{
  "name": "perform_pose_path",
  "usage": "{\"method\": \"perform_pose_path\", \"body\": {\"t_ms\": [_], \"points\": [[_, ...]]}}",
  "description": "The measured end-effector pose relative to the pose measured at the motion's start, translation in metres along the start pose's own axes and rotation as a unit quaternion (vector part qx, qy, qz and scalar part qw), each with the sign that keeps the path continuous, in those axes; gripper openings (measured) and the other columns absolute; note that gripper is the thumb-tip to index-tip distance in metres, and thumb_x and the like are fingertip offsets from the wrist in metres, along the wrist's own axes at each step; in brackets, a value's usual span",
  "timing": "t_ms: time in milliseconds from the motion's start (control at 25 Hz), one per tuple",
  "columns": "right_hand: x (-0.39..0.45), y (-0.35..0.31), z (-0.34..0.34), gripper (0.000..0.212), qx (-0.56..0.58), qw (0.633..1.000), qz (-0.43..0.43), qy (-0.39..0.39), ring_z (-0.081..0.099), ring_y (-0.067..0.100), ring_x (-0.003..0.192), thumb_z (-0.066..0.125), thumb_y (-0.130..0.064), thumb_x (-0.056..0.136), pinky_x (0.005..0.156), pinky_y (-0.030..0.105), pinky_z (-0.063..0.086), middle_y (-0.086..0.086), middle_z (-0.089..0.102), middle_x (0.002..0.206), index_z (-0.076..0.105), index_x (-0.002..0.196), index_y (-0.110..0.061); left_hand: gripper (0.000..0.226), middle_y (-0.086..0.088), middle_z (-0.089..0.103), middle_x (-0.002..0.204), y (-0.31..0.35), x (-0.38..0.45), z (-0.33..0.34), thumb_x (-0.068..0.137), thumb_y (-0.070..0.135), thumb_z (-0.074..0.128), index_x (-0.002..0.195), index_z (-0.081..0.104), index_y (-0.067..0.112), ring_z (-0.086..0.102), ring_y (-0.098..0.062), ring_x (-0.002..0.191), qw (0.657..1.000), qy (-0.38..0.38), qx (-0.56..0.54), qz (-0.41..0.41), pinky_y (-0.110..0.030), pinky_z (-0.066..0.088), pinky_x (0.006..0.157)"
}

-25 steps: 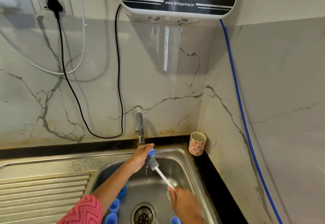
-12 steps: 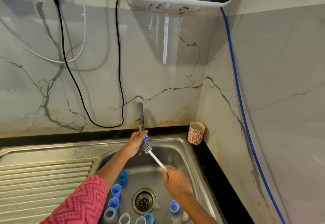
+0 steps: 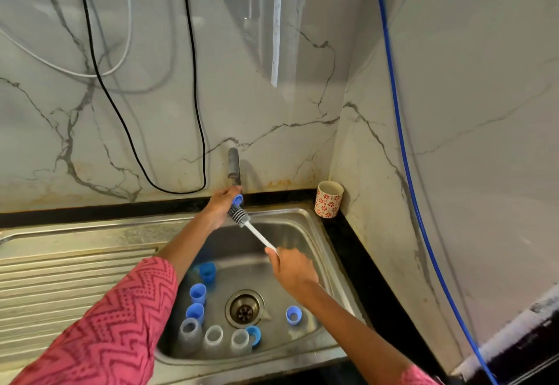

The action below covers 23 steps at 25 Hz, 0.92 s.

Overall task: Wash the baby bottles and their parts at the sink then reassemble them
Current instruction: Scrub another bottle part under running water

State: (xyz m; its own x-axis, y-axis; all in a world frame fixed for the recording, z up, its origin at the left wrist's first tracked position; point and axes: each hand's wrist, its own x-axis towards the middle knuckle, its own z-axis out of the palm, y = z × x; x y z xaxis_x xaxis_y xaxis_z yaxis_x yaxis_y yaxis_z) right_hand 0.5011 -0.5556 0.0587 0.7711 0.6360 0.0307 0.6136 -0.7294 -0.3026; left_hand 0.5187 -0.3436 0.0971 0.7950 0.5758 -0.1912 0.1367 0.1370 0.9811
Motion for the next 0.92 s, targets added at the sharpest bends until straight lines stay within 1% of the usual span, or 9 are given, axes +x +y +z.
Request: {"method": "perform_pose_path", "body": {"t_ms": [160,200,320,400,480,640,720,840,920], "points": [[0.005,0.001,-0.015,0.050,-0.099,0.994,-0.027,0.040,0.065,0.033,0.091,0.023,-0.046,0.102,0.073,0.036,0.048,0.012,0.068,0.100,0.056,0.109,-0.010,0.019,-0.009,0.057,0.099,-0.008,0.001,-0.011,0.092,0.017,0.055,0.106,0.061,0.006,0.054,-0.018,0.079,0.996,0.009,-0.078,-0.039,-0.037,0.049,0.084],[0.006,0.000,-0.017,0.049,-0.111,0.993,-0.029,0.036,0.065,0.032,0.091,0.023,-0.046,0.102,0.073,0.035,0.048,0.012,0.068,0.100,0.055,0.109,-0.010,0.017,-0.009,0.056,0.097,-0.009,-0.001,-0.012,0.092,0.017,0.055,0.103,0.062,0.006,0.054,-0.019,0.078,0.994,0.008,-0.097,-0.054,-0.039,0.049,0.082],[0.006,0.000,-0.017,0.049,-0.097,0.994,-0.031,0.030,0.065,0.030,0.091,0.022,-0.046,0.102,0.071,0.034,0.046,0.011,0.067,0.100,0.055,0.109,-0.011,0.014,-0.010,0.052,0.091,-0.003,-0.005,-0.015,0.093,0.016,0.053,0.092,0.061,0.005,0.051,-0.018,0.073,0.989,0.005,-0.134,-0.069,-0.031,0.047,0.069],[0.007,0.007,-0.017,0.050,-0.071,0.997,-0.009,0.038,0.065,0.028,0.091,0.022,-0.046,0.102,0.069,0.031,0.042,0.010,0.067,0.100,0.056,0.110,-0.011,0.017,-0.012,0.053,0.085,0.000,-0.008,-0.017,0.093,0.011,0.051,0.081,0.058,0.003,0.052,-0.018,0.073,0.977,0.013,-0.202,-0.074,-0.028,0.045,0.069],[0.009,0.008,-0.018,0.050,-0.091,0.995,-0.002,0.040,0.065,0.026,0.093,0.022,-0.046,0.102,0.068,0.030,0.041,0.009,0.067,0.102,0.057,0.111,-0.012,0.021,-0.012,0.053,0.081,-0.002,-0.009,-0.016,0.094,0.010,0.047,0.077,0.056,0.003,0.051,-0.017,0.071,0.968,0.024,-0.240,-0.074,-0.027,0.043,0.068],[0.014,0.003,-0.024,0.048,-0.133,0.990,-0.019,0.034,0.066,0.027,0.094,0.022,-0.044,0.102,0.072,0.031,0.046,0.009,0.067,0.103,0.055,0.112,-0.011,0.026,-0.015,0.055,0.090,-0.013,-0.013,-0.003,0.099,0.014,0.038,0.087,0.057,0.002,0.053,-0.018,0.075,0.979,0.022,-0.182,-0.092,-0.026,0.046,0.065],[0.023,0.014,-0.029,0.049,-0.171,0.984,-0.017,0.039,0.066,0.026,0.094,0.022,-0.045,0.102,0.075,0.033,0.050,0.008,0.067,0.103,0.056,0.112,-0.011,0.024,-0.014,0.053,0.087,-0.018,-0.015,0.005,0.099,0.014,0.038,0.090,0.056,0.001,0.052,-0.018,0.074,0.985,0.035,-0.133,-0.101,-0.025,0.045,0.064],[0.015,0.012,-0.017,0.051,-0.123,0.992,0.009,-0.002,0.065,0.028,0.097,0.025,-0.044,0.102,0.079,0.034,0.050,0.010,0.067,0.105,0.061,0.111,-0.010,0.026,-0.013,0.052,0.090,-0.014,-0.011,0.011,0.096,0.015,0.044,0.108,0.060,-0.002,0.050,-0.017,0.072,0.995,0.062,-0.046,-0.066,-0.030,0.044,0.074],[0.004,0.001,-0.014,0.050,-0.107,0.994,-0.017,-0.009,0.065,0.031,0.098,0.025,-0.043,0.102,0.079,0.036,0.049,0.013,0.067,0.106,0.059,0.112,-0.008,0.029,-0.015,0.051,0.100,-0.011,-0.007,0.010,0.096,0.016,0.042,0.108,0.063,-0.001,0.049,-0.018,0.074,0.997,0.065,-0.020,-0.041,-0.034,0.043,0.076]]}}
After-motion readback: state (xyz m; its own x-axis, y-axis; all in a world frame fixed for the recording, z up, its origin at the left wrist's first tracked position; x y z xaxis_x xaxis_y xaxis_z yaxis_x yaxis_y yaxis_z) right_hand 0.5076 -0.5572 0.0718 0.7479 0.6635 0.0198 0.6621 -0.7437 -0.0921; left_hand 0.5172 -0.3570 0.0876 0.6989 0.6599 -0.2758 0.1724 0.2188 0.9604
